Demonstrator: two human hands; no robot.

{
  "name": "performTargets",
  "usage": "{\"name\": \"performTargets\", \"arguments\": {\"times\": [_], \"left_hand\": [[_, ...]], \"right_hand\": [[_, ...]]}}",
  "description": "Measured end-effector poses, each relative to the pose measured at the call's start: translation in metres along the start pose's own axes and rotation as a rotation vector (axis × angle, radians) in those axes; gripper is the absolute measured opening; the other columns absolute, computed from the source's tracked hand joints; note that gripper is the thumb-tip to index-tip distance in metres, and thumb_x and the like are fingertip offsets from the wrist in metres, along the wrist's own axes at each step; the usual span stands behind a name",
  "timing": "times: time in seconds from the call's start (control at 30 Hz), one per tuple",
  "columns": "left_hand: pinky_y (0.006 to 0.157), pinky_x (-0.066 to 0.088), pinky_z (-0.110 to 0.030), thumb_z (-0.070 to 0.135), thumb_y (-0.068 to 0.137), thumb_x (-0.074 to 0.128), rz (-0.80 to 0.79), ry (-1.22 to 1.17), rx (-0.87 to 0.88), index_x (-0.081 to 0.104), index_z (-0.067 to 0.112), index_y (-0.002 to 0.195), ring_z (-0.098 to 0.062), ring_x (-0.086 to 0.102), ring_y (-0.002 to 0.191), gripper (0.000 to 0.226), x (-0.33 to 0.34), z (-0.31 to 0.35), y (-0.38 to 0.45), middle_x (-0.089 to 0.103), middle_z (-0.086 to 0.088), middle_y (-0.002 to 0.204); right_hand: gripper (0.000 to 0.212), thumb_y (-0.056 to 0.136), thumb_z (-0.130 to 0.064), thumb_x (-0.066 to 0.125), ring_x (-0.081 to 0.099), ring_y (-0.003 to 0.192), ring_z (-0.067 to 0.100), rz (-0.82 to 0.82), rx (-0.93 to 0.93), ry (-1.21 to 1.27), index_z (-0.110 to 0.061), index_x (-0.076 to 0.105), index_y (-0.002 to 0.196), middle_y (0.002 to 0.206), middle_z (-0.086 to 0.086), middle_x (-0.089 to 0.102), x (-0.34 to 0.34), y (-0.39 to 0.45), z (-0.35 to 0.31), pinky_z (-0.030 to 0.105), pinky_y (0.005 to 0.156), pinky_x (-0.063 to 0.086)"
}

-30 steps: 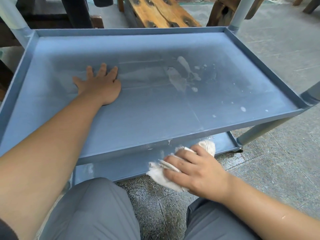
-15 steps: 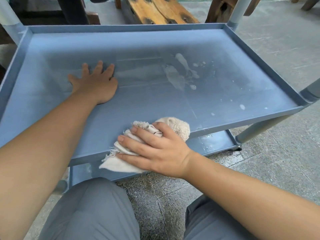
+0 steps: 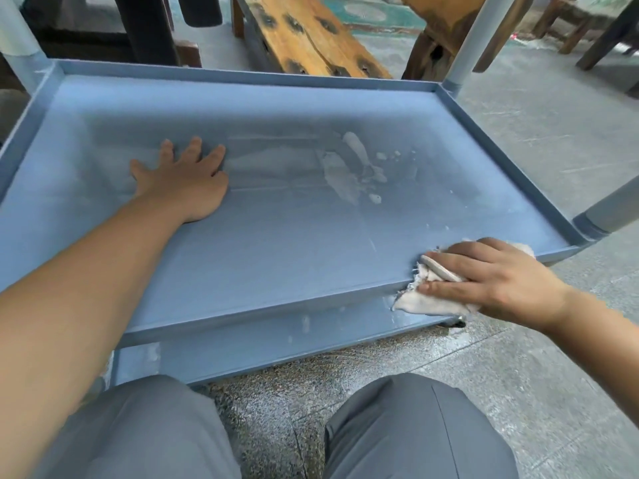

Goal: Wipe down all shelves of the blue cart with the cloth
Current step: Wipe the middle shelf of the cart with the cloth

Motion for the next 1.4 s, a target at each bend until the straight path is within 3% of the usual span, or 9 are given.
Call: {"name": "performTargets", "arguments": {"times": [0.1, 0.23, 0.37, 0.6, 0.7, 0.77, 1.0, 1.23, 1.4], "left_hand": [[0.107, 0.005, -0.071, 0.053, 0.095, 0.012, 0.016, 0.028, 0.004, 0.002, 0.049, 0.148, -0.028, -0.003, 0.149, 0.054, 0.000, 0.000, 0.000, -0.005, 0.013, 0.162], [0.107, 0.011, -0.069, 0.054, 0.095, 0.011, 0.061, 0.061, 0.010, 0.003, 0.049, 0.148, -0.029, 0.001, 0.148, 0.053, 0.000, 0.001, 0.004, -0.004, 0.013, 0.162], [0.107, 0.010, -0.068, 0.054, 0.095, 0.010, 0.068, 0.066, 0.006, 0.002, 0.049, 0.147, -0.028, 0.000, 0.149, 0.053, 0.004, 0.000, 0.008, -0.005, 0.013, 0.162], [0.107, 0.010, -0.068, 0.056, 0.091, 0.005, 0.091, 0.076, 0.009, -0.003, 0.051, 0.144, -0.027, 0.000, 0.149, 0.054, 0.008, 0.000, 0.010, -0.006, 0.014, 0.162], [0.108, 0.009, -0.067, 0.059, 0.088, 0.001, 0.097, 0.080, -0.003, -0.006, 0.051, 0.144, -0.025, -0.001, 0.149, 0.058, 0.009, -0.001, 0.012, -0.008, 0.015, 0.162], [0.109, 0.008, -0.067, 0.059, 0.088, 0.001, 0.092, 0.086, -0.008, -0.008, 0.050, 0.145, -0.025, -0.003, 0.149, 0.058, 0.008, -0.003, 0.014, -0.009, 0.015, 0.161], [0.109, 0.007, -0.067, 0.061, 0.087, 0.003, 0.092, 0.078, -0.019, -0.008, 0.052, 0.144, -0.024, -0.003, 0.149, 0.059, 0.009, -0.005, 0.016, -0.009, 0.017, 0.161], [0.106, 0.008, -0.067, 0.063, 0.084, 0.000, 0.084, 0.057, -0.032, -0.004, 0.054, 0.143, -0.025, -0.002, 0.148, 0.061, 0.009, -0.002, 0.015, -0.007, 0.017, 0.161], [0.106, 0.007, -0.069, 0.063, 0.085, 0.004, 0.070, 0.038, -0.028, -0.001, 0.053, 0.145, -0.026, -0.003, 0.148, 0.061, 0.008, -0.003, 0.014, -0.006, 0.016, 0.162]], "right_hand": [[0.039, 0.100, -0.018, 0.038, 0.067, 0.094, 0.036, 0.003, 0.075, 0.060, -0.020, 0.069, 0.123, 0.127, 0.012, 0.065, -0.009, -0.016, 0.017, 0.045, 0.072, 0.055], [0.036, 0.093, -0.031, 0.061, 0.066, 0.096, 0.038, 0.198, 0.249, 0.182, -0.013, 0.068, 0.122, 0.127, 0.016, 0.064, -0.018, 0.009, 0.054, 0.045, 0.077, 0.055], [0.050, 0.083, -0.044, 0.062, 0.064, 0.109, 0.036, 0.370, 0.497, 0.306, -0.030, 0.060, 0.131, 0.128, 0.010, 0.064, -0.008, 0.074, 0.129, 0.044, 0.090, 0.052], [0.057, 0.073, -0.075, 0.055, 0.058, 0.113, 0.032, 0.109, 1.029, 0.559, -0.039, 0.057, 0.118, 0.120, 0.004, 0.065, 0.082, 0.199, 0.237, 0.040, 0.082, 0.042], [0.100, 0.056, -0.102, 0.019, 0.018, 0.146, 0.038, -0.269, 1.008, 0.527, -0.054, 0.028, 0.143, 0.160, 0.002, 0.024, 0.119, 0.231, 0.246, 0.062, 0.112, 0.018], [0.111, 0.050, -0.102, 0.008, 0.007, 0.150, 0.035, -0.320, 1.015, 0.550, -0.052, 0.019, 0.148, 0.164, -0.003, 0.014, 0.127, 0.246, 0.249, 0.066, 0.114, 0.004], [0.128, 0.040, -0.111, 0.016, 0.032, 0.140, 0.040, -0.273, 1.125, 0.546, -0.041, 0.030, 0.146, 0.158, 0.006, 0.032, 0.134, 0.244, 0.237, 0.064, 0.110, 0.021], [0.082, 0.077, -0.085, 0.004, 0.008, 0.151, 0.024, -0.308, 0.809, 0.618, -0.048, 0.022, 0.149, 0.164, -0.012, 0.011, 0.125, 0.254, 0.194, 0.058, 0.115, 0.000], [0.050, 0.099, -0.062, 0.018, 0.013, 0.149, 0.030, -0.341, 0.628, 0.536, -0.054, 0.012, 0.147, 0.163, -0.011, 0.014, 0.102, 0.248, 0.151, 0.064, 0.111, 0.012]]}}
Point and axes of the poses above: each hand's wrist, its own y-axis towards the middle knuckle, its own x-axis out of the palm, z = x × y, the point moved 5 cm from there along y, towards the middle knuckle
